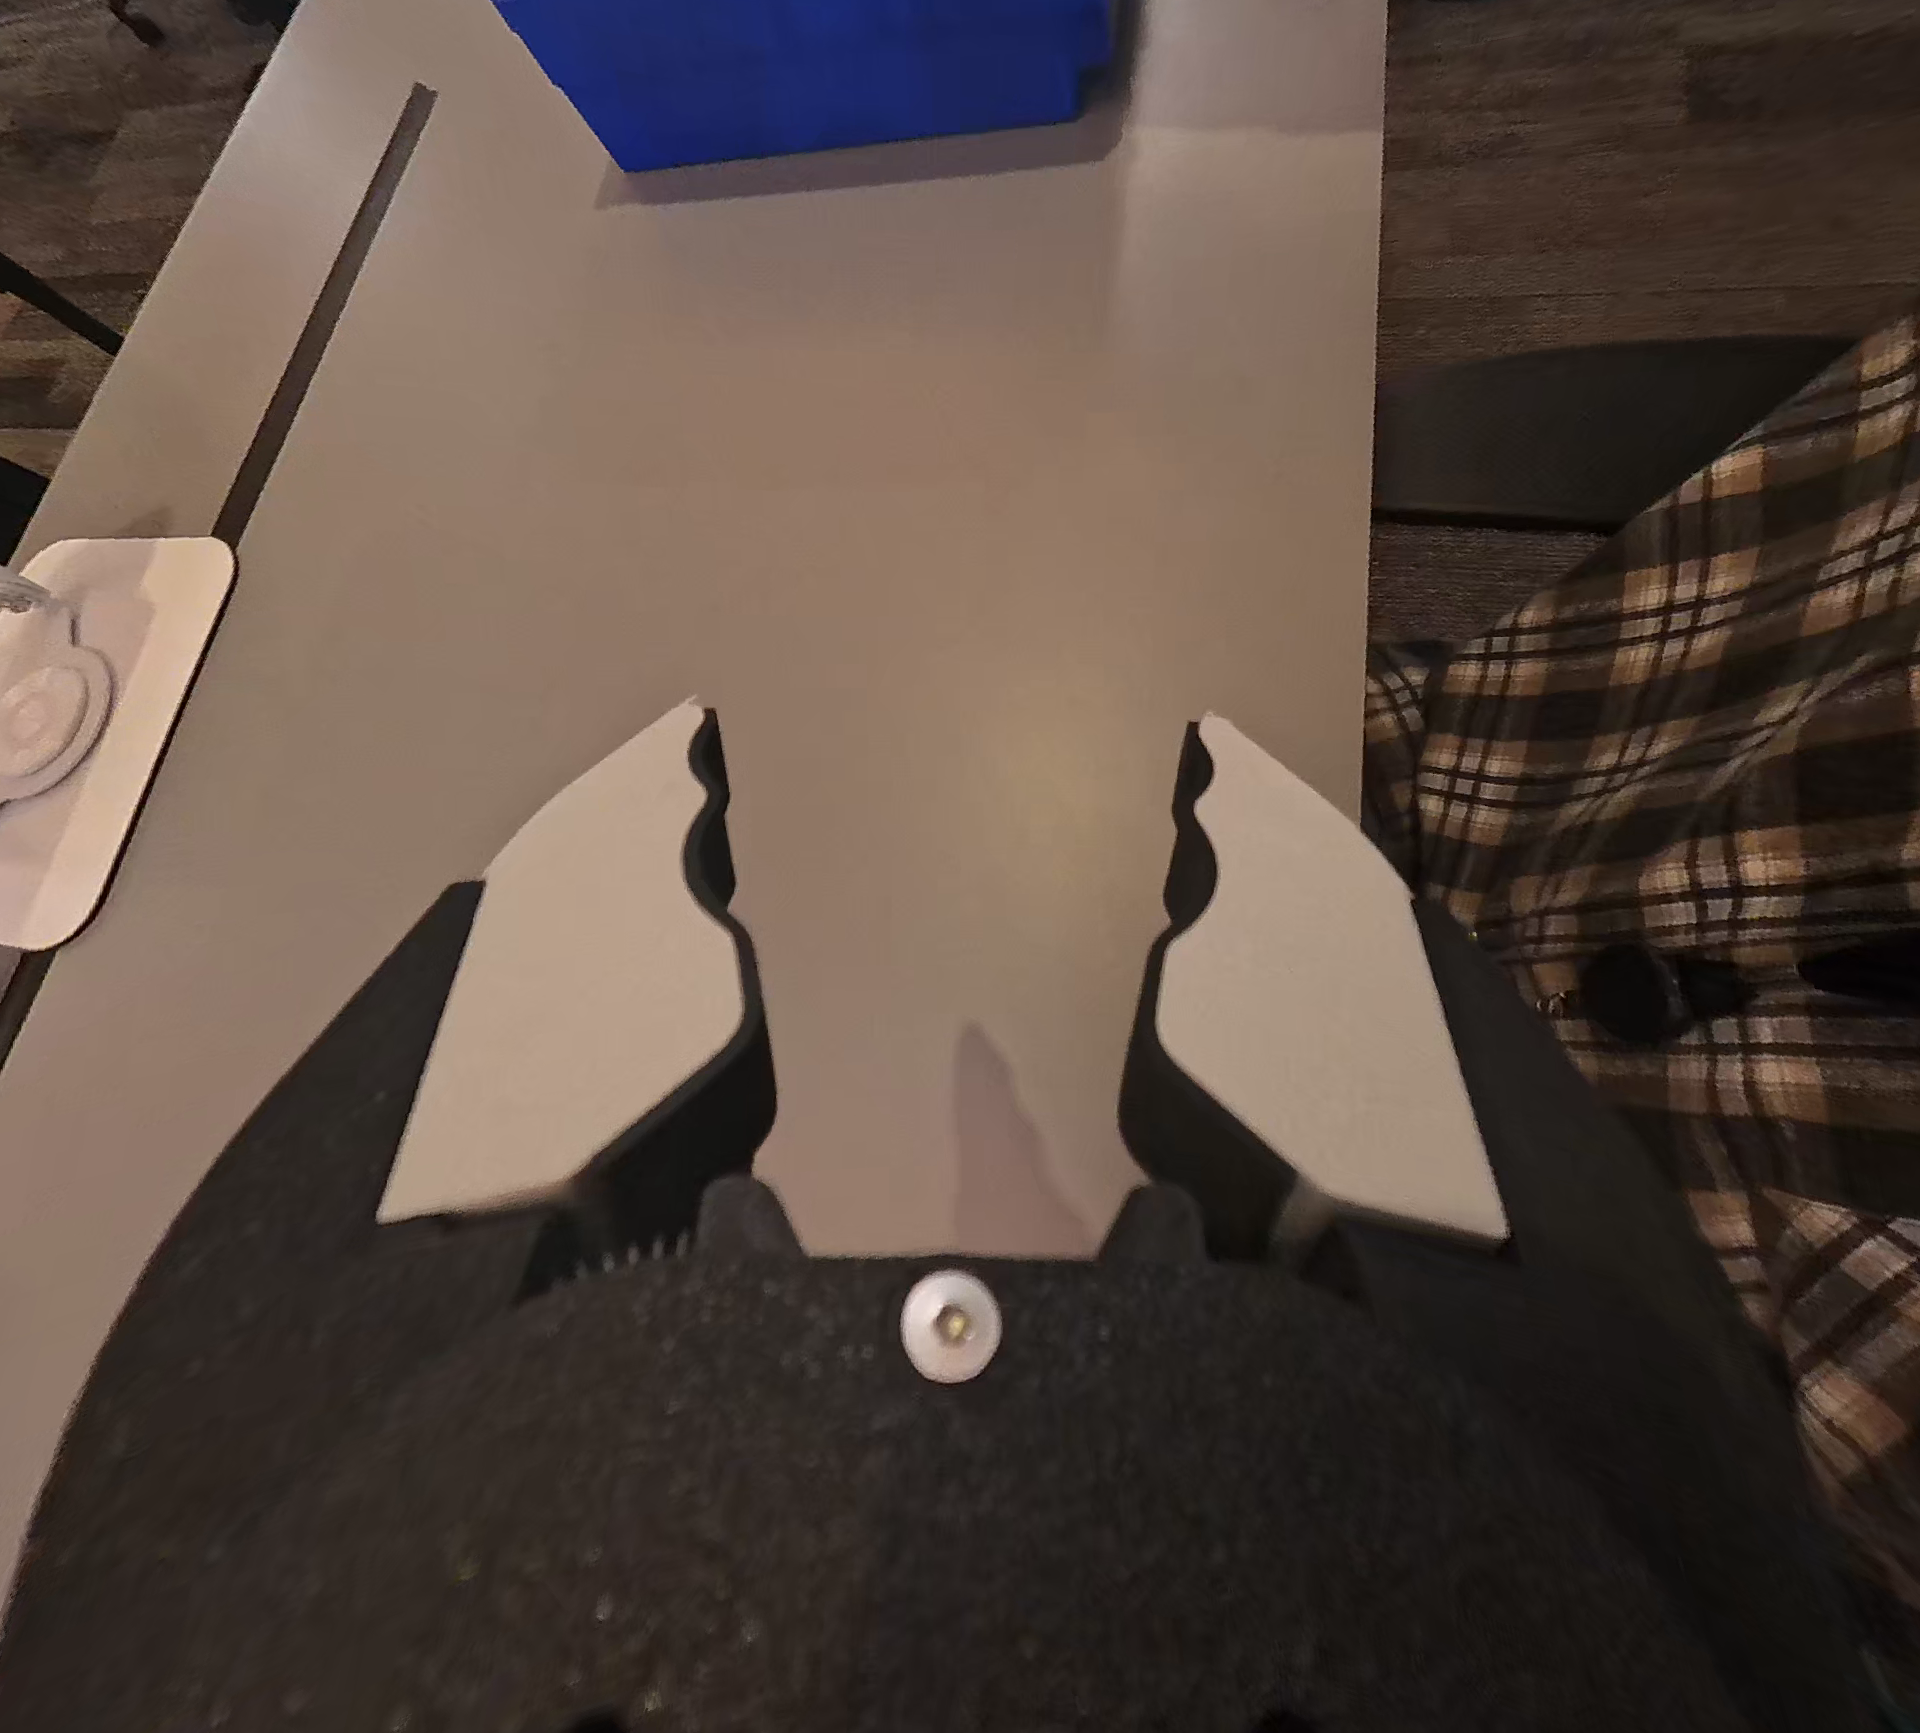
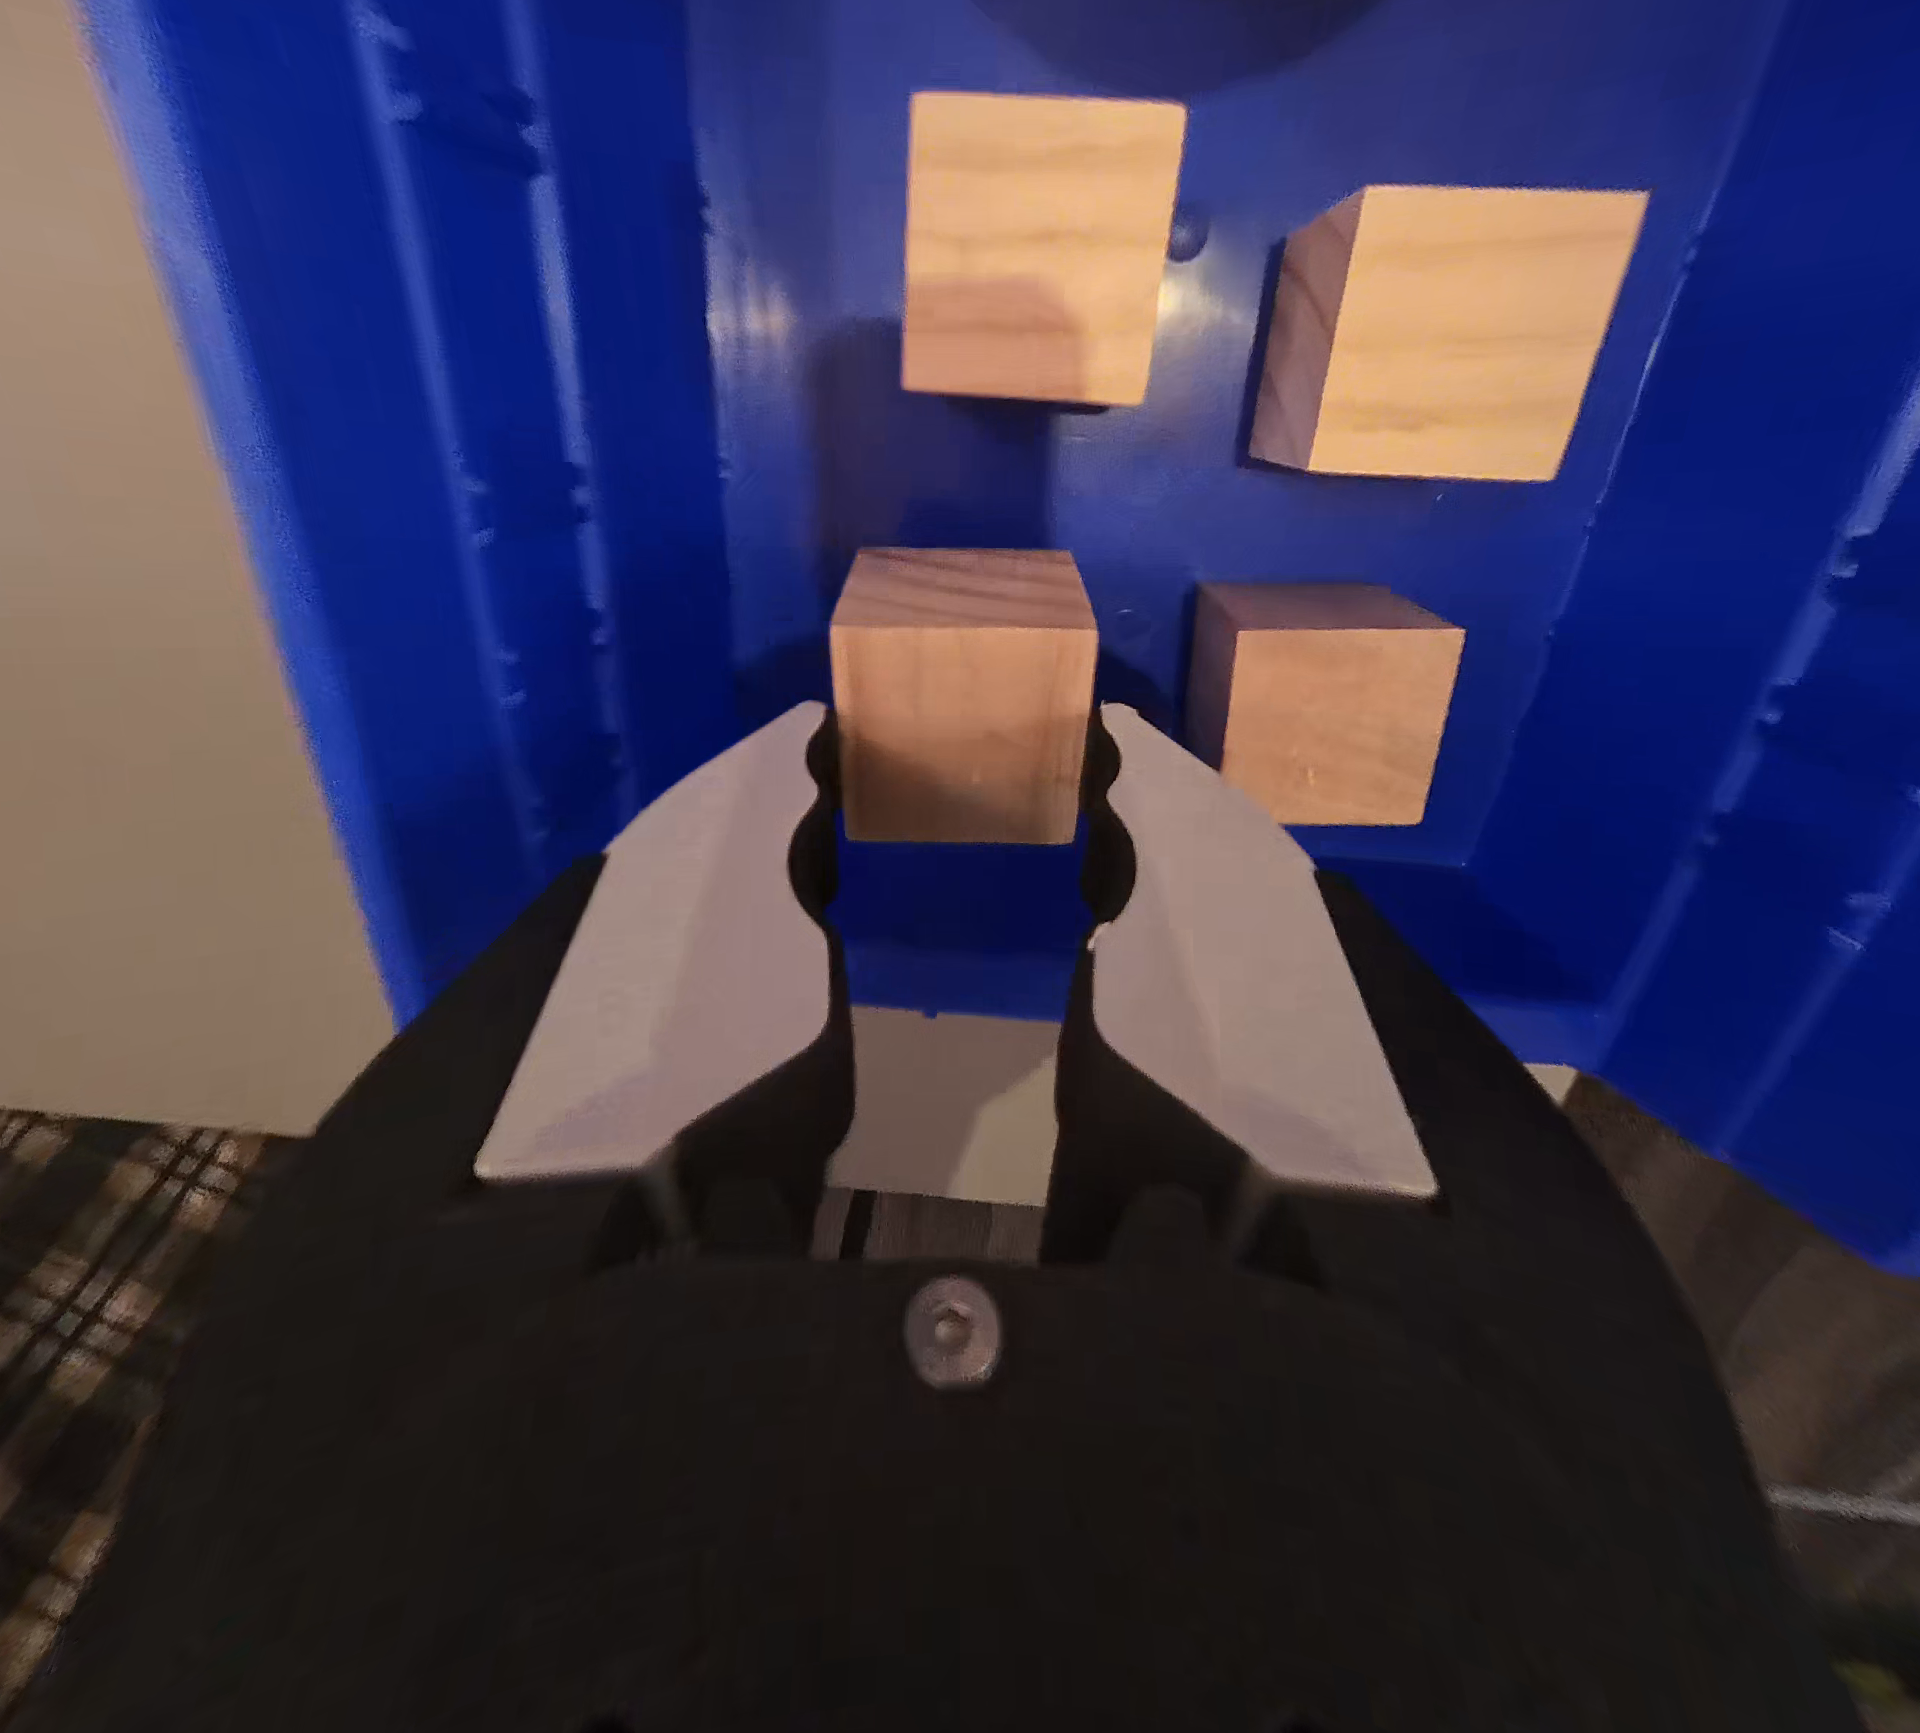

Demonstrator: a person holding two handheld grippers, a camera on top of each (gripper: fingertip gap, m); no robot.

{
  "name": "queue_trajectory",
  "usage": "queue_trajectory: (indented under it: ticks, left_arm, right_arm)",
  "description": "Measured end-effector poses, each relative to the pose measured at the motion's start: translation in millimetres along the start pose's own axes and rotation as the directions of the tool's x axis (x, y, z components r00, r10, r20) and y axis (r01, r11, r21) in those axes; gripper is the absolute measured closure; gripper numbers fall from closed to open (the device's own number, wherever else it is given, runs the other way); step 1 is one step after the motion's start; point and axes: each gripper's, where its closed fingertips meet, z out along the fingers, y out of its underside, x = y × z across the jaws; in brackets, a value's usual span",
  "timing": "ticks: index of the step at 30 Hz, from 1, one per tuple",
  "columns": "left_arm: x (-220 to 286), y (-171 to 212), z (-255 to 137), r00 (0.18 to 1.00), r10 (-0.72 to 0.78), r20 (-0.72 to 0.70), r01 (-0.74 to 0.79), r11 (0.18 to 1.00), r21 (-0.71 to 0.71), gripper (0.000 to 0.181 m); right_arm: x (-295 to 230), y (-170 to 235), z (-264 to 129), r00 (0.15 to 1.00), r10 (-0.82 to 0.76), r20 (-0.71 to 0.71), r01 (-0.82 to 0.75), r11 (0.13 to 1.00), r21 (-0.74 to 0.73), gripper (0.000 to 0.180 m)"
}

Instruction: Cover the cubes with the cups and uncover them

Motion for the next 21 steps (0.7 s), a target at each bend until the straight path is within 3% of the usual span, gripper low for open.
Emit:
queue_trajectory:
  ticks: [12, 14, 18, 21]
  left_arm:
    - [3.1, 4.3, 0.8, 1.000, -0.010, 0.002, 0.010, 1.000, 0.000, 0.101]
    - [2.5, 4.0, -1.4, 1.000, -0.019, 0.003, 0.019, 1.000, 0.009, 0.101]
    - [3.6, 4.0, -6.6, 0.999, -0.030, 0.011, 0.030, 0.999, 0.034, 0.101]
    - [5.5, 4.6, -11.3, 0.999, -0.045, 0.021, 0.044, 0.997, 0.065, 0.101]
  right_arm:
    - [4.0, 0.2, 27.4, 0.997, -0.007, -0.074, 0.002, 0.997, -0.074, 0.135]
    - [6.2, 2.2, 24.9, 0.996, -0.006, -0.092, -0.002, 0.997, -0.081, 0.117]
    - [0.3, 7.5, 0.4, 0.998, -0.014, -0.062, 0.009, 0.996, -0.084, 0.098]
    - [-0.6, 1.8, -42.7, 0.998, -0.044, -0.037, 0.044, 0.999, -0.018, 0.093]
